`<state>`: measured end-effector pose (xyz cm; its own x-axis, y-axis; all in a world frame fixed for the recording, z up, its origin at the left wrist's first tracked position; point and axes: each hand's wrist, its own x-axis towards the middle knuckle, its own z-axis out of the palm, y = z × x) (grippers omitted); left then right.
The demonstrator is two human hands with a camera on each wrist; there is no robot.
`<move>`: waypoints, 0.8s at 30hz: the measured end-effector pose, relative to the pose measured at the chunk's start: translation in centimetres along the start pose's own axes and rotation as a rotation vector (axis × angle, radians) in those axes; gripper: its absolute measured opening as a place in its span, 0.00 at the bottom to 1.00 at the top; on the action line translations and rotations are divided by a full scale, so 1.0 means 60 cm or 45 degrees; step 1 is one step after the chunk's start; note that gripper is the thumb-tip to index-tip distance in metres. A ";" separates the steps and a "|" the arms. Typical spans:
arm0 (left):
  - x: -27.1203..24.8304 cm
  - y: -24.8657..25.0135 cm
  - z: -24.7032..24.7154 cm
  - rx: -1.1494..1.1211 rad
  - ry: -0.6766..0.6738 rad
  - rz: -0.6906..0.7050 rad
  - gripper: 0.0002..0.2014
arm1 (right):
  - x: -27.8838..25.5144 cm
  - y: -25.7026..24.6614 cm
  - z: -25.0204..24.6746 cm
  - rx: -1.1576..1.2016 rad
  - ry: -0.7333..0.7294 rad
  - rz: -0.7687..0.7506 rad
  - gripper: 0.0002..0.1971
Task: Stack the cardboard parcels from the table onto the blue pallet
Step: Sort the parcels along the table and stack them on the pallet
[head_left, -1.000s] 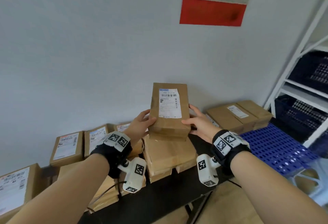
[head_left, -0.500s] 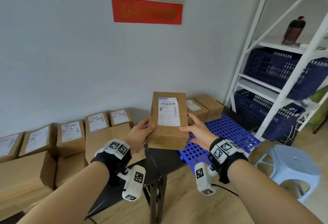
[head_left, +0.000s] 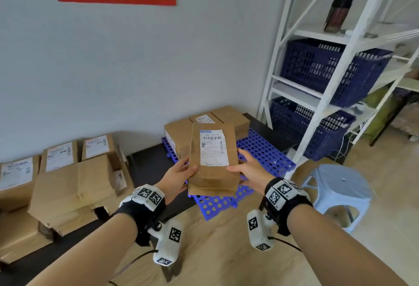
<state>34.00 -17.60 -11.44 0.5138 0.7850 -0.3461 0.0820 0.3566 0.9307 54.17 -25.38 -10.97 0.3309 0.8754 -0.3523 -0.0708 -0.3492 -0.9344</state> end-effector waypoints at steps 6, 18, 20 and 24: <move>0.120 -0.019 0.081 0.019 -0.027 -0.040 0.22 | 0.094 0.024 -0.109 -0.013 0.039 0.062 0.36; 0.336 -0.041 0.209 -0.074 0.013 -0.213 0.19 | 0.296 0.031 -0.286 -0.139 -0.035 0.214 0.41; 0.355 -0.044 0.221 -0.074 0.032 -0.256 0.18 | 0.314 0.034 -0.305 -0.145 -0.047 0.236 0.42; 0.387 -0.051 0.241 -0.136 0.096 -0.315 0.17 | 0.354 0.037 -0.339 -0.156 -0.116 0.276 0.40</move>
<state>58.05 -7.77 -20.62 0.4238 0.7014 -0.5731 0.1045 0.5906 0.8002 80.18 -14.35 -19.46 0.2341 0.8002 -0.5521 -0.0146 -0.5649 -0.8250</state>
